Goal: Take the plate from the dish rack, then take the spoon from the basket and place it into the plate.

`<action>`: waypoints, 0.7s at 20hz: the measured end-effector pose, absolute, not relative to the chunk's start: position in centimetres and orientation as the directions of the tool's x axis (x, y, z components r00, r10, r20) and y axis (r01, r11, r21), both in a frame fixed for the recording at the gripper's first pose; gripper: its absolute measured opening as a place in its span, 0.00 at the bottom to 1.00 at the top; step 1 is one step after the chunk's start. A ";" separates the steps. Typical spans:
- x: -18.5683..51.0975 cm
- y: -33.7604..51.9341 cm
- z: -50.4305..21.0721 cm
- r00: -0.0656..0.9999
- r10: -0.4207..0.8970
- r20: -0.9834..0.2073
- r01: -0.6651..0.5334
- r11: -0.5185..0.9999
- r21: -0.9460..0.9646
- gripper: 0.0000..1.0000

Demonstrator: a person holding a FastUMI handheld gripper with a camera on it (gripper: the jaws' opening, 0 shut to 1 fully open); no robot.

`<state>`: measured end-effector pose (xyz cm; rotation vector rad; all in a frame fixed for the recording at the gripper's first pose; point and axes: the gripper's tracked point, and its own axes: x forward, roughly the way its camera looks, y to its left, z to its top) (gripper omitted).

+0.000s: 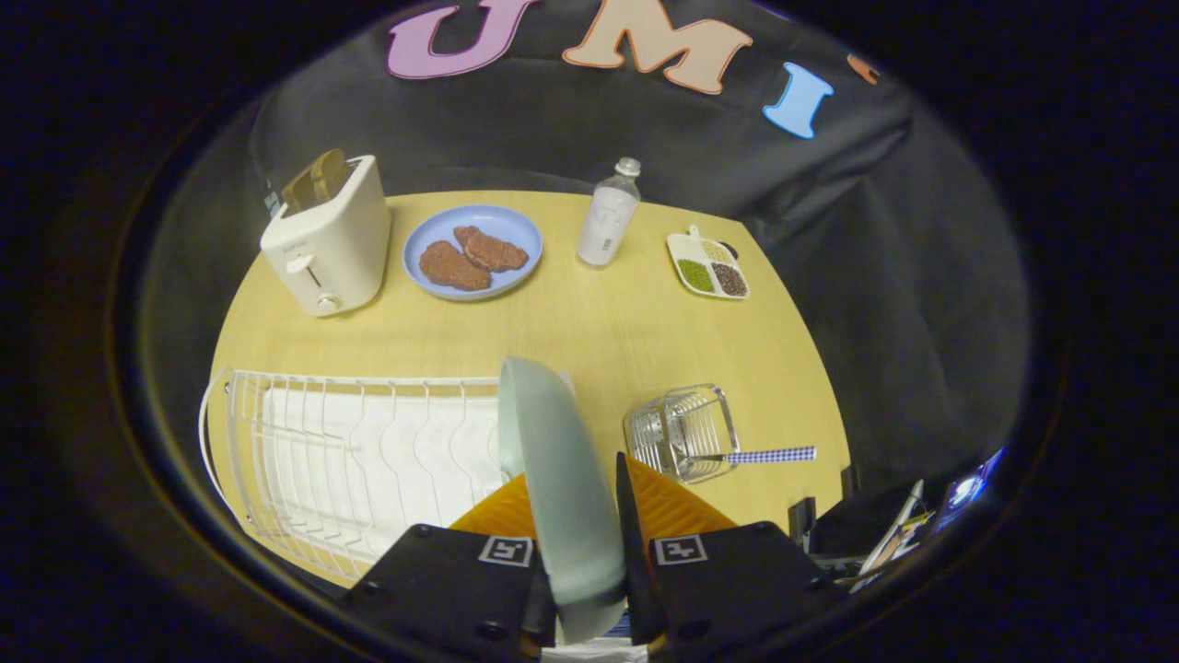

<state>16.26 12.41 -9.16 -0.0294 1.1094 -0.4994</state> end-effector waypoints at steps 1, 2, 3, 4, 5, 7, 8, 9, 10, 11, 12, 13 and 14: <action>16.3 12.2 -9.1 0.348 -0.394 -0.850 0.374 0.890 -0.260 0.33; 16.1 12.2 -9.2 0.350 -0.394 -0.850 0.368 0.892 -0.262 0.33; 16.2 12.3 -9.1 0.356 -0.394 -0.848 0.357 0.895 -0.266 0.33; 16.3 12.4 -8.9 0.355 -0.395 -0.847 0.350 0.896 -0.271 0.33; 16.1 12.3 -9.2 0.359 -0.396 -0.846 0.350 0.897 -0.271 0.32; 16.1 12.4 -9.1 0.354 -0.401 -0.845 0.351 0.894 -0.277 0.31; 15.9 12.3 -9.0 0.351 -0.409 -0.842 0.354 0.891 -0.285 0.31; 15.9 12.0 -8.6 0.348 -0.424 -0.836 0.357 0.884 -0.301 0.31; 16.0 11.8 -7.9 0.357 -0.438 -0.825 0.364 0.879 -0.309 0.31; 16.4 11.9 -6.8 0.369 -0.441 -0.818 0.384 0.874 -0.298 0.31; 16.7 12.3 -5.8 0.386 -0.436 -0.813 0.394 0.875 -0.281 0.31; 17.1 12.7 -4.6 0.413 -0.431 -0.802 0.398 0.878 -0.267 0.31; 17.4 12.8 -3.5 0.441 -0.421 -0.793 0.396 0.884 -0.249 0.31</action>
